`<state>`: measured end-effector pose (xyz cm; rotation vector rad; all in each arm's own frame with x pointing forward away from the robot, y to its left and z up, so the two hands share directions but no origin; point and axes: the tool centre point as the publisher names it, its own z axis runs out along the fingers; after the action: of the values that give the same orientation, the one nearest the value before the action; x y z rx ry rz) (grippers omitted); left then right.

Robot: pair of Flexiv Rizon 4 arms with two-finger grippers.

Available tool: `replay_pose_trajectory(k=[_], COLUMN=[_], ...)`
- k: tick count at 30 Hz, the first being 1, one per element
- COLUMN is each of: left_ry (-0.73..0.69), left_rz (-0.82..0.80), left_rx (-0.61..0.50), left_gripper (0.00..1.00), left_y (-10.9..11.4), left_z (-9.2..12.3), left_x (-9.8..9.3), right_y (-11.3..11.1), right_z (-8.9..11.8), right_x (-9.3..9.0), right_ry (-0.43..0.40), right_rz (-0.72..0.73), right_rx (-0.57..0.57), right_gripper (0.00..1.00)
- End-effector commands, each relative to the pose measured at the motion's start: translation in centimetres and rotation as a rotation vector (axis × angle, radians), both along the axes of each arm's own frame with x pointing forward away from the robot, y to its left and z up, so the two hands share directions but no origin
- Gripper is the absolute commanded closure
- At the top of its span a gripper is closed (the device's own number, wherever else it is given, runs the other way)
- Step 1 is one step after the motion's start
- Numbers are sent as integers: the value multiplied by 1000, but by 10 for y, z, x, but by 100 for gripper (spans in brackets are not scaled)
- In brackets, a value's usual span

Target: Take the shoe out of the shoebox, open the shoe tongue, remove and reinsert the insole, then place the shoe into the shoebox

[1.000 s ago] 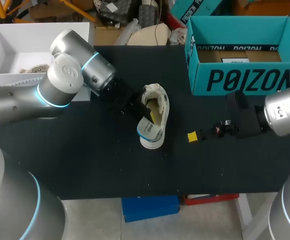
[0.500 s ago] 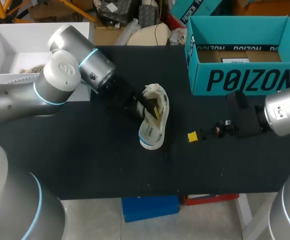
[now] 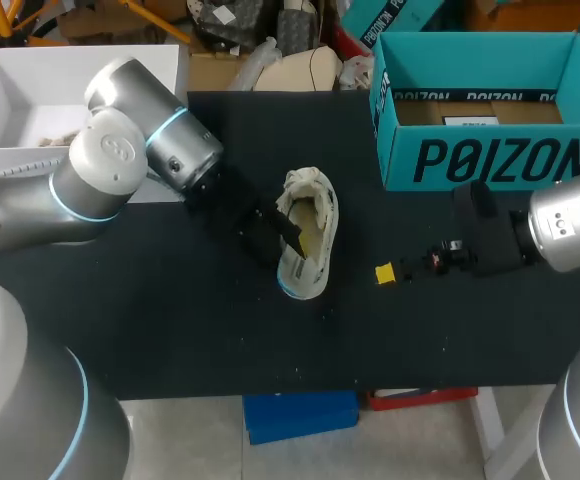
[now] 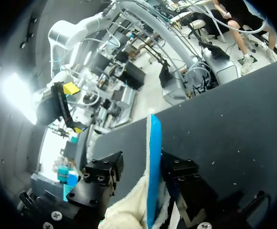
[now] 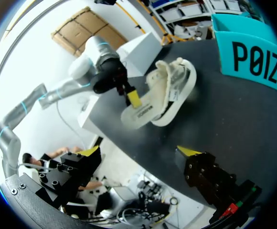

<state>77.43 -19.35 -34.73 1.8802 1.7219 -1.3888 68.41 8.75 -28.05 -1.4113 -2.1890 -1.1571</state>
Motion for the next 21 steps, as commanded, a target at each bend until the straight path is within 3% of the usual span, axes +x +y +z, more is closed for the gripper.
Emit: replay_pose_trajectory(k=[1, 2, 3, 11, 21], left_ry=[-3, -2, 0, 24, 0], left_rz=[1, -4, -22, -20, 13], left_rx=[3, 5, 4, -29, -46], left_gripper=[68, 76, 100, 100, 100], left_y=[6, 6, 7, 3, -1], left_z=[4, 4, 3, -6, -14], left_x=[-7, -8, -9, -8, 20], right_y=[1, 1, 1, 1, 1], right_z=[0, 0, 0, 0, 0], right_x=[0, 0, 0, 0, 0], right_ry=[2, 2, 2, 2, 2], right_rz=[-1, -1, -1, -1, -1], right_rx=[-2, -2, -2, -2, -2], right_gripper=[0, 0, 0, 0, 0])
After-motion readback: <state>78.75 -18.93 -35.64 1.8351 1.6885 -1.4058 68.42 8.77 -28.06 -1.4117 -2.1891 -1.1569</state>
